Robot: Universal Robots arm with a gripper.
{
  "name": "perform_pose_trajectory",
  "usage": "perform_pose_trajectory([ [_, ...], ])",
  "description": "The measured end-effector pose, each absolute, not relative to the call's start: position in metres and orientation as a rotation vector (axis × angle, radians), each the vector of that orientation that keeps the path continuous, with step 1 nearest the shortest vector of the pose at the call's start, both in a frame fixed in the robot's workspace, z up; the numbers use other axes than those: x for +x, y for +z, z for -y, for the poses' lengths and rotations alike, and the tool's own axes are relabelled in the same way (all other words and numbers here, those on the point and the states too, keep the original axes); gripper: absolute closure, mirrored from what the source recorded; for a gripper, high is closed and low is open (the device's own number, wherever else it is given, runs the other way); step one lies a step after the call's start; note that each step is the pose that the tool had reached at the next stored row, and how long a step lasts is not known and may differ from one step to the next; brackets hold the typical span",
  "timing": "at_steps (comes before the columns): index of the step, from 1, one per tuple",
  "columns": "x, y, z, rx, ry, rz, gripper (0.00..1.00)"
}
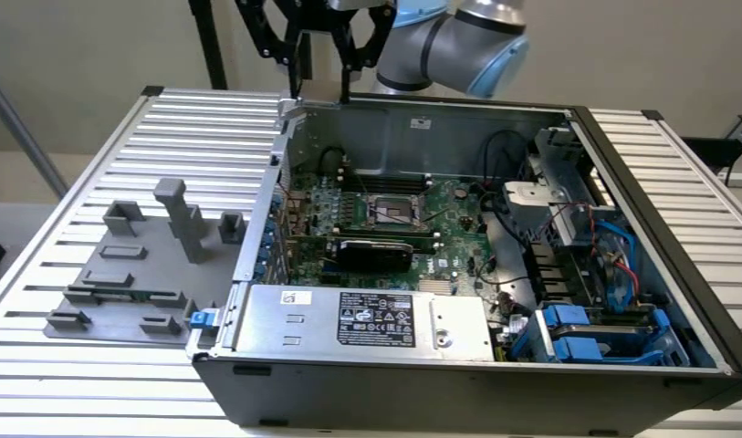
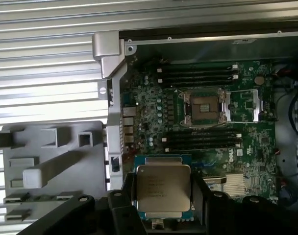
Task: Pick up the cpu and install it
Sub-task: 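Pick up the cpu and move it towards the insertion slot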
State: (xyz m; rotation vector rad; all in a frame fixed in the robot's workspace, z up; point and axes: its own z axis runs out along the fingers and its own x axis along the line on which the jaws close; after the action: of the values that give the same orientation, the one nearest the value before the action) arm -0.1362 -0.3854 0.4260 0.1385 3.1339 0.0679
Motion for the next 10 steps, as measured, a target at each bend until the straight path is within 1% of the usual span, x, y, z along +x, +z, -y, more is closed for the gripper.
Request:
perform_pose_trajectory([
  [10,-0.104,0.410,0.357,0.138,0.068,-3.134,0.45],
])
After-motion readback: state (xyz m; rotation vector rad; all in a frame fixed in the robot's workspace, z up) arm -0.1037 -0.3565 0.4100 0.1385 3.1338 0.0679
